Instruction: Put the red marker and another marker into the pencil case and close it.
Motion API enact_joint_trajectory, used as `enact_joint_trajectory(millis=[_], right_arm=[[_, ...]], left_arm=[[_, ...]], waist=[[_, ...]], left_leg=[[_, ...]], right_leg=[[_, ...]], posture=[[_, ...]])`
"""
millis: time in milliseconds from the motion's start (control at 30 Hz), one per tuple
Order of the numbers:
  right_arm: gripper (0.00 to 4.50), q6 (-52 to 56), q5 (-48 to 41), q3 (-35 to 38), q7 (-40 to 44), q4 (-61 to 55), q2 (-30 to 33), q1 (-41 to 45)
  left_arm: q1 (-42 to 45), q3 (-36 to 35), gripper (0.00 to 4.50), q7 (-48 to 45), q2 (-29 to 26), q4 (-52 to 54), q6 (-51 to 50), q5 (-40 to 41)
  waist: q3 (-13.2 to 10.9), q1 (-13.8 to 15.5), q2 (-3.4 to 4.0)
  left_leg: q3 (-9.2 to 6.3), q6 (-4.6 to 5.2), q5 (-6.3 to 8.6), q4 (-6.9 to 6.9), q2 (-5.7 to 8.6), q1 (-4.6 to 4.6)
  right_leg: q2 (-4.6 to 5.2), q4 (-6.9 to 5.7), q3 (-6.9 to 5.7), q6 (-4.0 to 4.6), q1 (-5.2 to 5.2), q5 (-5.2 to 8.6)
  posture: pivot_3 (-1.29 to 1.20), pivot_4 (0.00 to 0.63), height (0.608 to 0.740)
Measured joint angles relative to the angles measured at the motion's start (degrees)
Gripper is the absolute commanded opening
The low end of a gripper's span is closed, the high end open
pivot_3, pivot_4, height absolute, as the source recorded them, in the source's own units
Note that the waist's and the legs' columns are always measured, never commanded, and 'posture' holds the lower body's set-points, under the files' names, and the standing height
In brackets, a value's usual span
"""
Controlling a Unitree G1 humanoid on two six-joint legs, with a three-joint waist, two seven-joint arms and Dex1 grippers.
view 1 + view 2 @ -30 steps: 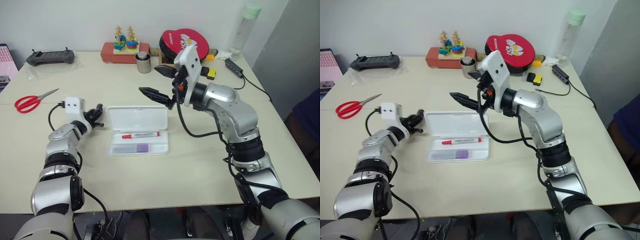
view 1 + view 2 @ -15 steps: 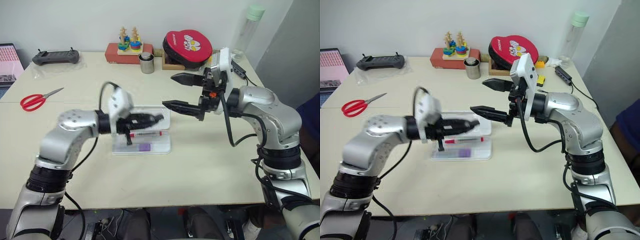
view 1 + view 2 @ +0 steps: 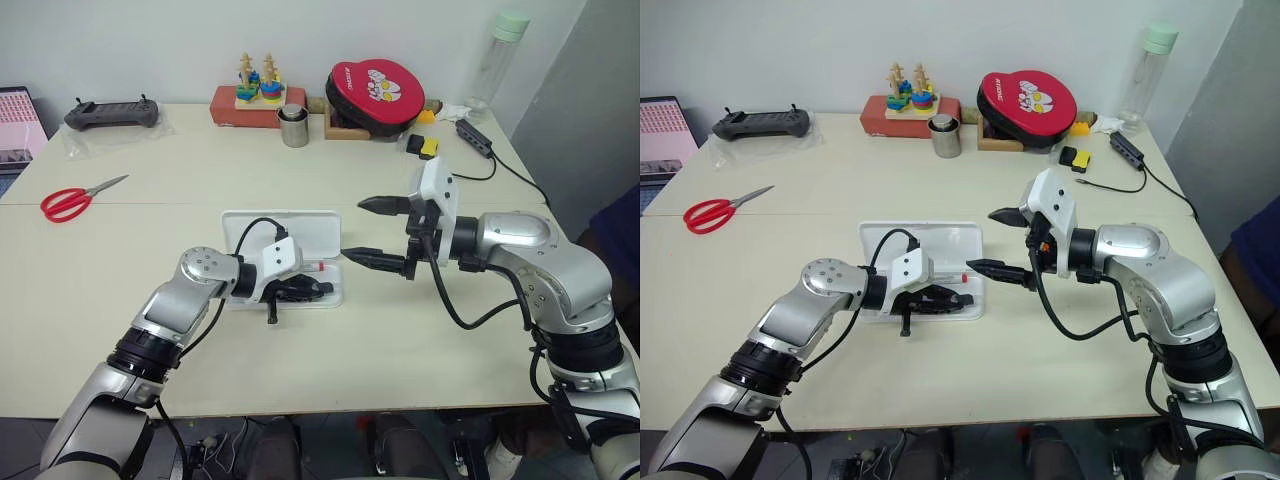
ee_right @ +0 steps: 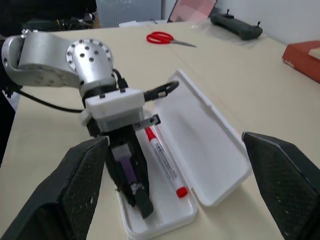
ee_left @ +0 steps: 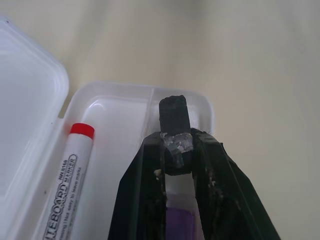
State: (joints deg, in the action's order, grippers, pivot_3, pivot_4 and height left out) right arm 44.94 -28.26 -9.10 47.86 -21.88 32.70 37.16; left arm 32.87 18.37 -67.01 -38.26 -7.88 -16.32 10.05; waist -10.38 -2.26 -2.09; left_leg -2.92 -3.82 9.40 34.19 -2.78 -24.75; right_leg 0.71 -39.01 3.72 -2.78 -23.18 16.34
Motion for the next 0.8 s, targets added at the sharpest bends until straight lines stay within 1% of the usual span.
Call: enact_joint_trajectory(millis=[33,100,133,200,267,300,333,500,533,567,667,700,733,767,800], right_arm=[[4.50,0.38,0.03,-0.43,0.04,-0.14,0.27,-0.36],[4.50,0.65,0.02,-1.26,0.39,-0.36,0.69,-0.78],[4.50,0.66,0.01,-1.27,0.51,-0.40,0.70,-0.81],[4.50,0.66,-0.01,-1.27,0.53,-0.44,0.73,-0.81],[4.50,0.66,-0.02,-1.27,0.53,-0.44,0.73,-0.80],[4.50,0.66,-0.03,-1.27,0.53,-0.44,0.71,-0.80],[4.50,0.65,-0.03,-1.27,0.55,-0.44,0.70,-0.77],[4.50,0.63,-0.03,-1.27,0.59,-0.43,0.60,-0.67],[4.50,0.43,0.00,-1.26,0.50,-0.14,0.09,-0.35],[4.50,0.33,0.01,-1.23,0.41,-0.05,-0.27,-0.22],[4.50,-0.72,0.11,-1.24,-0.30,1.61,-2.05,1.23],[4.50,-0.98,0.35,-1.20,-0.61,2.90,-2.70,2.13],[4.50,-1.53,0.64,-1.13,-1.01,4.86,-3.78,3.34],[4.50,-2.80,1.66,-1.08,-2.06,9.10,-6.19,6.25],[4.50,-3.24,2.01,-1.07,-2.36,10.45,-6.71,7.11]], left_arm=[[0.11,0.00,0.45,-0.06,0.20,-0.33,0.24,-0.09],[0.17,0.00,1.14,-0.14,0.72,-0.96,0.37,-0.28],[0.17,0.00,1.21,-0.32,0.93,-1.02,0.37,-0.39],[0.17,-0.04,1.66,-0.90,0.97,-0.97,0.18,-0.31],[0.17,-0.14,1.96,-1.20,1.02,-0.73,-0.13,-0.08],[0.17,-0.20,2.17,-1.20,1.04,-0.57,-0.50,-0.02],[0.17,-0.28,2.50,-1.20,1.04,-0.38,-0.77,0.01],[0.03,-0.30,3.22,-1.22,1.04,0.51,-1.12,0.07],[-0.29,-1.53,3.56,-0.97,1.57,1.29,-2.88,1.40],[-0.32,-2.12,3.66,-0.84,1.90,1.71,-3.45,1.97],[-0.36,-6.24,4.32,0.96,3.32,5.13,-7.50,6.24],[-0.39,-8.24,4.42,1.98,3.76,6.58,-9.21,8.08],[-0.44,-10.47,4.42,3.37,4.30,7.95,-10.98,9.81],[-0.44,-14.11,4.42,6.18,5.21,10.33,-13.86,12.70],[-0.32,-15.07,4.42,7.01,5.48,11.09,-14.66,13.50]], waist=[[0.00,-0.01,0.00],[0.00,-0.07,0.00],[0.00,-0.07,0.00],[0.00,-0.06,0.00],[0.00,-0.05,0.00],[0.00,-0.04,0.00],[0.00,-0.04,0.00],[0.00,-0.04,0.00],[0.00,-0.08,0.00],[0.00,-0.09,0.00],[0.00,-0.10,0.00],[0.00,-0.13,0.00],[0.00,-0.27,0.00],[0.00,-0.58,0.00],[0.00,-0.62,0.00]], left_leg=[[0.01,0.00,0.00,0.01,0.00,0.00],[0.01,0.00,0.00,0.02,0.00,0.00],[0.00,0.00,0.00,0.02,0.00,0.00],[0.00,0.00,0.00,0.04,0.00,0.00],[0.00,0.00,0.00,0.06,0.00,0.00],[0.00,0.00,0.00,0.06,0.00,0.00],[0.00,0.00,0.00,0.06,0.00,0.00],[0.00,0.00,0.00,0.07,0.00,0.00],[0.00,0.00,0.00,0.08,0.00,0.00],[0.00,0.00,0.00,0.09,-0.01,0.00],[-0.02,0.00,0.00,0.13,-0.01,-0.01],[-0.02,0.00,0.00,0.15,-0.01,-0.01],[-0.02,0.00,0.00,0.18,-0.01,-0.01],[-0.02,0.00,0.00,0.24,-0.02,-0.01],[-0.02,0.00,0.00,0.25,-0.02,-0.01]], right_leg=[[0.00,0.00,0.01,0.00,0.00,0.00],[0.00,0.00,0.01,-0.01,0.00,-0.01],[0.00,0.00,0.00,-0.01,0.00,-0.01],[0.00,-0.01,0.01,-0.02,0.01,-0.01],[0.00,-0.01,0.00,-0.02,0.02,-0.01],[0.00,-0.01,0.00,-0.02,0.02,-0.01],[0.00,-0.01,0.01,-0.02,0.02,-0.01],[0.00,-0.01,0.01,-0.03,0.02,-0.02],[0.00,-0.02,0.01,-0.04,0.02,-0.02],[0.00,-0.02,0.00,-0.04,0.02,-0.02],[0.00,-0.05,0.00,-0.06,0.03,-0.03],[0.00,-0.05,0.01,-0.08,0.04,-0.05],[0.00,-0.06,0.01,-0.10,0.04,-0.06],[-0.01,-0.07,0.02,-0.16,0.04,-0.09],[-0.01,-0.07,0.02,-0.18,0.04,-0.10]], posture=[[0.00,0.150,0.740],[0.00,0.150,0.740],[0.00,0.150,0.740],[0.00,0.150,0.740],[0.00,0.150,0.740],[0.00,0.150,0.740],[0.00,0.150,0.740],[0.00,0.150,0.740],[0.00,0.150,0.740],[0.00,0.150,0.740],[0.00,0.150,0.740],[0.00,0.150,0.740],[0.00,0.150,0.740],[0.00,0.150,0.740],[0.00,0.150,0.740]])
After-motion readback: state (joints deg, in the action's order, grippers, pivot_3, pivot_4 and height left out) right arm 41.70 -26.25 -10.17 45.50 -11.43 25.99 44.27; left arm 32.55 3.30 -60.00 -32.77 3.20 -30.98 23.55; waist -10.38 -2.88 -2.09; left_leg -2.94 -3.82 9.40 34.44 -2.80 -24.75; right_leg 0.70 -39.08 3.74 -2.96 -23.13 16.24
